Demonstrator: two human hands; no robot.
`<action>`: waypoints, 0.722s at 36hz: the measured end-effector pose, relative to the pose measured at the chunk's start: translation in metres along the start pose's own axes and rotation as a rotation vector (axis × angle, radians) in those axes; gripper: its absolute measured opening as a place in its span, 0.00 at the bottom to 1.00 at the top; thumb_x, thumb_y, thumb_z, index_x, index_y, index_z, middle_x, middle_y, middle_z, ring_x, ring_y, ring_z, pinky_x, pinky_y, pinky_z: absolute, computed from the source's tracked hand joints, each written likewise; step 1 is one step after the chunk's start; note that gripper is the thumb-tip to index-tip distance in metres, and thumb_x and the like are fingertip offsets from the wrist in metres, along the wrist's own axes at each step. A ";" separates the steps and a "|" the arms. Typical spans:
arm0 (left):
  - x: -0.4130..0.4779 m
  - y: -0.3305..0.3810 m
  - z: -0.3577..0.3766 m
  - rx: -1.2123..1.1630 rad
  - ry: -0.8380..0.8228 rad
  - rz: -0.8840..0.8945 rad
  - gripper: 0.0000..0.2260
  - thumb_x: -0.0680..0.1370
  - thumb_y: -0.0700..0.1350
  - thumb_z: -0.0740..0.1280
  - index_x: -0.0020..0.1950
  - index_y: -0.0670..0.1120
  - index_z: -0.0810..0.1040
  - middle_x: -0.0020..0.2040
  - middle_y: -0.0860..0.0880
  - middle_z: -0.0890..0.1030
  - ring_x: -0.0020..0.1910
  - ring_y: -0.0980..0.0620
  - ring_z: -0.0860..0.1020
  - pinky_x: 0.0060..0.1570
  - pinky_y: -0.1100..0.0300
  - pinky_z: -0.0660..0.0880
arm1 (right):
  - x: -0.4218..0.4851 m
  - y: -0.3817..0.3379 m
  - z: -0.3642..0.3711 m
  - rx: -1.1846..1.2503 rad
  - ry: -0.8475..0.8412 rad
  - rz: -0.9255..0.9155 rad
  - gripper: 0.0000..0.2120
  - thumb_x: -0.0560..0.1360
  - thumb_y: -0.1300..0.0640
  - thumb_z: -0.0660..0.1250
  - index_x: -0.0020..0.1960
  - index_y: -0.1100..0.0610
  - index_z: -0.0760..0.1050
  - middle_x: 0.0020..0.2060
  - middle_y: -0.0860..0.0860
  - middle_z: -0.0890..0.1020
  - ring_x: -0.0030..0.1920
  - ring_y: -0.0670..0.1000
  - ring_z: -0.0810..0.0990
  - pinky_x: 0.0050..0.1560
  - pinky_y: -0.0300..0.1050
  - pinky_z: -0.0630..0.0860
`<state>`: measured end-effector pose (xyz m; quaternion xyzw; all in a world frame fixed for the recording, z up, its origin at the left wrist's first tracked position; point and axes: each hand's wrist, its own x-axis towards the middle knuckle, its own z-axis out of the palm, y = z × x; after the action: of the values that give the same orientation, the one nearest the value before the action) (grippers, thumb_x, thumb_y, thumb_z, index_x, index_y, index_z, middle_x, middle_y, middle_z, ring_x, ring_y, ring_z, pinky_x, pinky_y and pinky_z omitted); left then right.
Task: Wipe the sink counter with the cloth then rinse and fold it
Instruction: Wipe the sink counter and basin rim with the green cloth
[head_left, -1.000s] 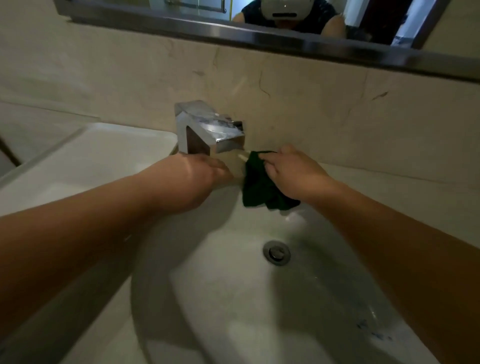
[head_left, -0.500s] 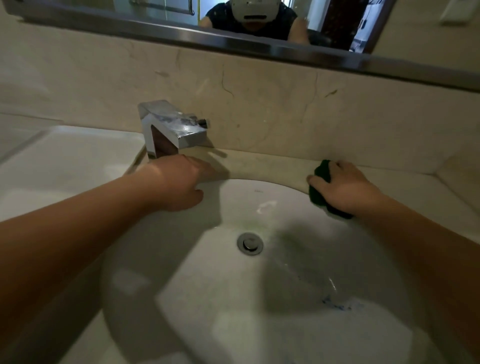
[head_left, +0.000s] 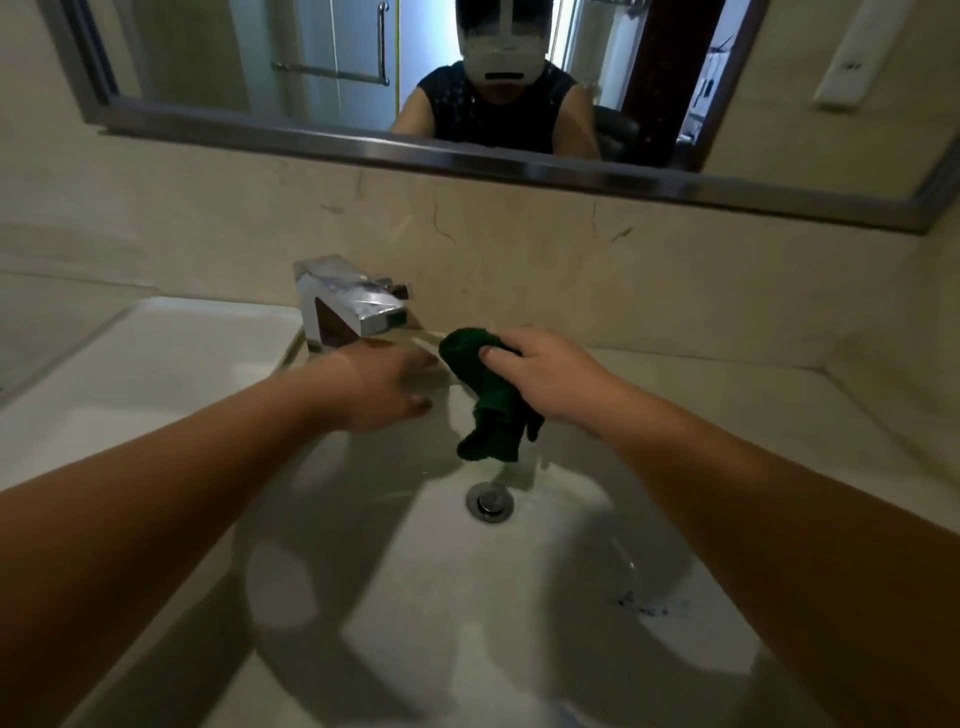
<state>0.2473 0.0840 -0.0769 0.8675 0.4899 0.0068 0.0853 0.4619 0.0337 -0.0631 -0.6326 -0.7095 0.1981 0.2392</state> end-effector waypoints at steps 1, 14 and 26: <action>-0.003 0.005 -0.001 -0.103 0.019 0.005 0.30 0.80 0.59 0.69 0.80 0.57 0.67 0.75 0.50 0.75 0.70 0.46 0.76 0.71 0.49 0.72 | -0.007 -0.003 -0.009 0.062 0.001 0.032 0.12 0.84 0.48 0.63 0.52 0.51 0.83 0.46 0.53 0.85 0.48 0.55 0.84 0.47 0.50 0.79; -0.068 0.073 -0.033 -1.133 -0.057 0.070 0.15 0.78 0.47 0.76 0.62 0.44 0.83 0.57 0.47 0.88 0.60 0.46 0.85 0.68 0.47 0.77 | -0.087 -0.046 -0.091 0.563 0.098 0.067 0.09 0.84 0.55 0.64 0.57 0.48 0.83 0.54 0.48 0.87 0.55 0.48 0.85 0.57 0.44 0.78; -0.132 0.097 -0.059 -1.334 0.130 -0.156 0.13 0.86 0.46 0.64 0.68 0.43 0.77 0.52 0.40 0.88 0.50 0.41 0.88 0.48 0.46 0.85 | -0.147 -0.083 -0.093 0.327 0.182 -0.087 0.08 0.82 0.57 0.67 0.60 0.53 0.80 0.51 0.58 0.86 0.50 0.59 0.87 0.53 0.60 0.85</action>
<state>0.2558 -0.0689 0.0053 0.5890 0.4462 0.3538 0.5734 0.4623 -0.1245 0.0473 -0.5691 -0.6700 0.2423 0.4104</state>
